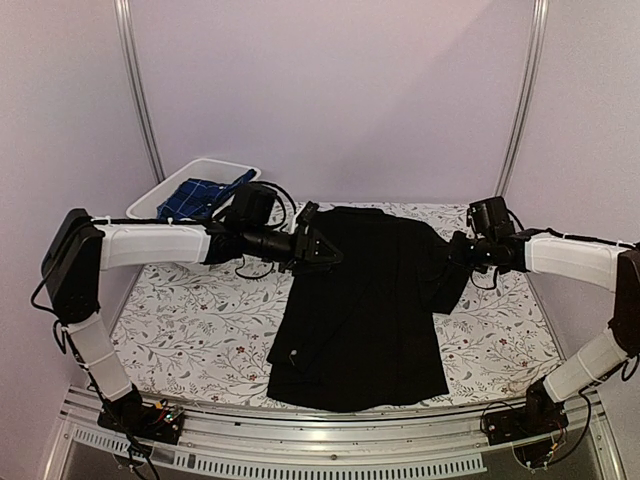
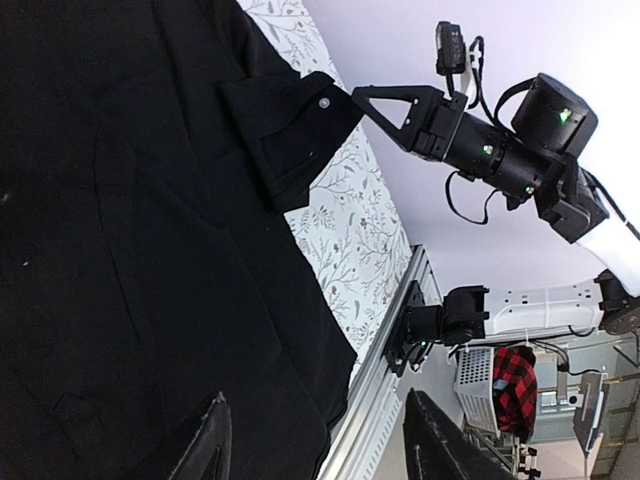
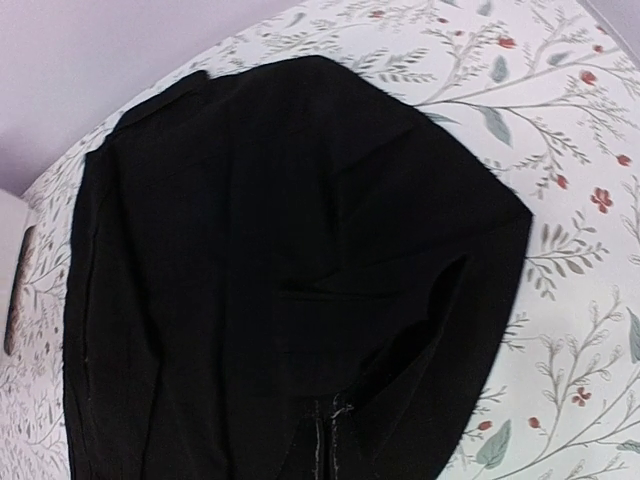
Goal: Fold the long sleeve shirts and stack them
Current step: Pick up the sleeve from the center of the board, then pass from the right arm to the left
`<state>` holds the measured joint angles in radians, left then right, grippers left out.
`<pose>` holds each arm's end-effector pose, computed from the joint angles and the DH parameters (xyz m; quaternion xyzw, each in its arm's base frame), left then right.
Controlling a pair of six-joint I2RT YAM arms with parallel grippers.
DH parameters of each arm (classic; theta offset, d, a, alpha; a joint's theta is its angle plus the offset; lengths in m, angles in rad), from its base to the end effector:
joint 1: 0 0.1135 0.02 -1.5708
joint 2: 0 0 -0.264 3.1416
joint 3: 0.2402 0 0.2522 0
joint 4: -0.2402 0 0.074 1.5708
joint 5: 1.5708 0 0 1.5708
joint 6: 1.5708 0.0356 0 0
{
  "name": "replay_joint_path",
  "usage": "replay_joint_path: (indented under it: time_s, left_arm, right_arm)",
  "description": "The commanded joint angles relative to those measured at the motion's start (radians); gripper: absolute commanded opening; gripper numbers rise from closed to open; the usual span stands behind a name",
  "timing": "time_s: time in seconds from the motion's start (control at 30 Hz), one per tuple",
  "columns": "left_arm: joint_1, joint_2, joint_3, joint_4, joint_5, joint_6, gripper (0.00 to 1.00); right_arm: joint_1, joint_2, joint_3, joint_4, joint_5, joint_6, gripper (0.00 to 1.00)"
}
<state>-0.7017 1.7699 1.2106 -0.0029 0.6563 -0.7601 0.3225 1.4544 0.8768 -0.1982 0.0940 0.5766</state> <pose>0.2901 -0.2736 0.2387 0.1315 0.8330 -0.5154 0.1522 0.2908 0.0936 0.2156 0.1347 0.9113 0.1290 0.3671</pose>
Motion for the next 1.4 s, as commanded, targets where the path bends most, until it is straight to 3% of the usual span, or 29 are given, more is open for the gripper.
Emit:
replay_joint_path:
  time_s: [0.0,0.23,0.5,0.87,1.0,1.23,1.37]
  left_arm:
    - [0.015,0.043,-0.010,0.142,0.087,-0.084,0.59]
    - [0.013,0.122,-0.015,0.362,0.153,-0.239,0.60]
    - [0.014,0.221,0.000,0.498,0.143,-0.349,0.61]
    - [-0.002,0.344,-0.140,0.937,0.048,-0.785,0.66]
    - [-0.016,0.351,-0.146,0.941,0.017,-0.819,0.66]
    - [-0.033,0.380,-0.116,0.874,0.009,-0.826,0.55]
    - [-0.041,0.388,-0.083,0.805,0.024,-0.789,0.37]
  right_arm:
    - [0.108,-0.029,0.066,0.020,-0.028,-0.084,0.00]
    - [0.228,-0.001,0.128,0.117,-0.205,-0.192,0.00]
    - [0.307,0.050,0.112,0.204,-0.382,-0.241,0.00]
    - [0.418,0.119,0.114,0.236,-0.367,-0.274,0.00]
    - [0.447,0.151,0.122,0.224,-0.352,-0.297,0.00]
    - [0.486,0.198,0.145,0.200,-0.320,-0.344,0.00]
    - [0.487,0.204,0.138,0.200,-0.312,-0.352,0.00]
